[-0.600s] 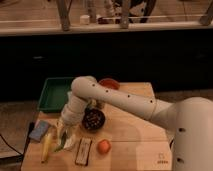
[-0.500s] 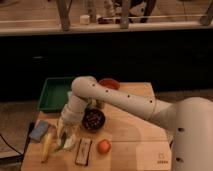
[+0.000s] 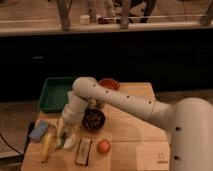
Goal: Place pepper in paper cup
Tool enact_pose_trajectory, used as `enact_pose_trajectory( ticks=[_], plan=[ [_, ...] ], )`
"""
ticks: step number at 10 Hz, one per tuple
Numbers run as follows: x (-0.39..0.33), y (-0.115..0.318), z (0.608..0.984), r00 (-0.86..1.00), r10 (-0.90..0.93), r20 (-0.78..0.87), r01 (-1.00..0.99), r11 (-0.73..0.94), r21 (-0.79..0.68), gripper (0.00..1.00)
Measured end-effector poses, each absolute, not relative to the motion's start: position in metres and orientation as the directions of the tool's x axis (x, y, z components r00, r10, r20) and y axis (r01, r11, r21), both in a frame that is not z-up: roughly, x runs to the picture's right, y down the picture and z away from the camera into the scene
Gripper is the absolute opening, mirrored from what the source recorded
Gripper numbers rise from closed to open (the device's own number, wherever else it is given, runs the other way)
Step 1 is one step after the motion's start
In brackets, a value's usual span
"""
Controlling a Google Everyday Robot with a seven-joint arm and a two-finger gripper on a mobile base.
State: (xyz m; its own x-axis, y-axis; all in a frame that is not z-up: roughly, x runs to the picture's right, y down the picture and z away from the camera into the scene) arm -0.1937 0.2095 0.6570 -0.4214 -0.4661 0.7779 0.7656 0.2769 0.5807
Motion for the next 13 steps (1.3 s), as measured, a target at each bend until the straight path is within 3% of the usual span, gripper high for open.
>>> enact_pose_trajectory(
  ticks=[13],
  plan=[
    [-0.197,0.211,0.673,-0.409,-0.456,0.790,0.748,0.328,0.577,0.04]
  ],
)
